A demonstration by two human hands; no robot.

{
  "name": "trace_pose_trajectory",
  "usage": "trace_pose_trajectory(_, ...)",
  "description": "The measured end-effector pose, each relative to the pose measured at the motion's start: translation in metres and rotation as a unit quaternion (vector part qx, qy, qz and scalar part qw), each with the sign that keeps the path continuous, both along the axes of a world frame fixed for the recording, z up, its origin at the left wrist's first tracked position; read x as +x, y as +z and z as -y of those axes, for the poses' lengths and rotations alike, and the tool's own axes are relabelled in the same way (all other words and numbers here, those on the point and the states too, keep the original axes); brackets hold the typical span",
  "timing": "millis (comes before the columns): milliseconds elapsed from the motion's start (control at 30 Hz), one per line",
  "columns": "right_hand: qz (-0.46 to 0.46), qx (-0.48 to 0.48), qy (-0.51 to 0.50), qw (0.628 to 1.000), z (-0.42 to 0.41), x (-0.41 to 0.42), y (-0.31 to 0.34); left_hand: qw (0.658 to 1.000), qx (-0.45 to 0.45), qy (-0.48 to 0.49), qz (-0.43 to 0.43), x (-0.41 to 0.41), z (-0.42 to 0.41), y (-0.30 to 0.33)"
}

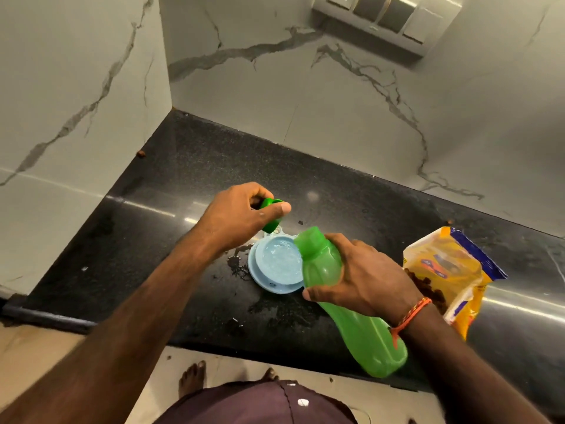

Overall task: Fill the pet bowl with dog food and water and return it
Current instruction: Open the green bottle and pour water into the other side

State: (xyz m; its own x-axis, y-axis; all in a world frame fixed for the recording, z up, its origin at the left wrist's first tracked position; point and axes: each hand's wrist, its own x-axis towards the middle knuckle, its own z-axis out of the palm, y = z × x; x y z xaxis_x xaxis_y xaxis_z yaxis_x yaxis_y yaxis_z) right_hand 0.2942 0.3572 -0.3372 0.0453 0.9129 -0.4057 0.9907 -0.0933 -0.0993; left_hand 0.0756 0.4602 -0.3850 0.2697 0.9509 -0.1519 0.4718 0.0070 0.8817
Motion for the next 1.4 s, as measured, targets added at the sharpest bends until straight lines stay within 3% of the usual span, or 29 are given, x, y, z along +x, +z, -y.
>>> trace_pose_trajectory(333,-0.133,0.176,0.016,0.975,-0.014,-0.029,0.013,0.992,0.088,-0.088,-0.013,-0.013,0.002,0.082)
trace_pose_trajectory(467,-0.167,0.211,0.022,0.963,-0.018,-0.039,0.019,0.979,0.167,-0.086,-0.079,-0.018,0.004,0.108)
trace_pose_trajectory(633,-0.190,0.224,0.036,0.955,-0.026,-0.053,0.019,0.936,0.252,-0.113,-0.216,-0.019,0.004,0.133)
trace_pose_trajectory(867,-0.224,0.248,0.048,0.941,-0.039,-0.068,0.012,0.914,0.206,-0.197,-0.289,-0.027,0.000,0.148)
trace_pose_trajectory(1067,-0.277,0.256,0.050,0.925,-0.045,-0.073,0.002,0.923,0.142,-0.305,-0.185,-0.048,-0.008,0.146)
trace_pose_trajectory(1133,-0.301,0.271,0.041,0.913,-0.049,-0.074,0.002,0.932,0.130,-0.294,-0.166,-0.049,-0.005,0.155)
trace_pose_trajectory(1200,-0.317,0.281,0.044,0.905,-0.052,-0.077,0.003,0.936,0.144,-0.226,-0.227,-0.045,-0.004,0.163)
trace_pose_trajectory(1300,-0.299,0.284,0.050,0.909,-0.054,-0.081,0.006,0.901,0.165,-0.137,-0.378,-0.034,-0.006,0.169)
trace_pose_trajectory(1400,-0.281,0.287,0.057,0.914,-0.056,-0.083,0.007,0.898,0.173,-0.159,-0.372,-0.035,-0.009,0.165)
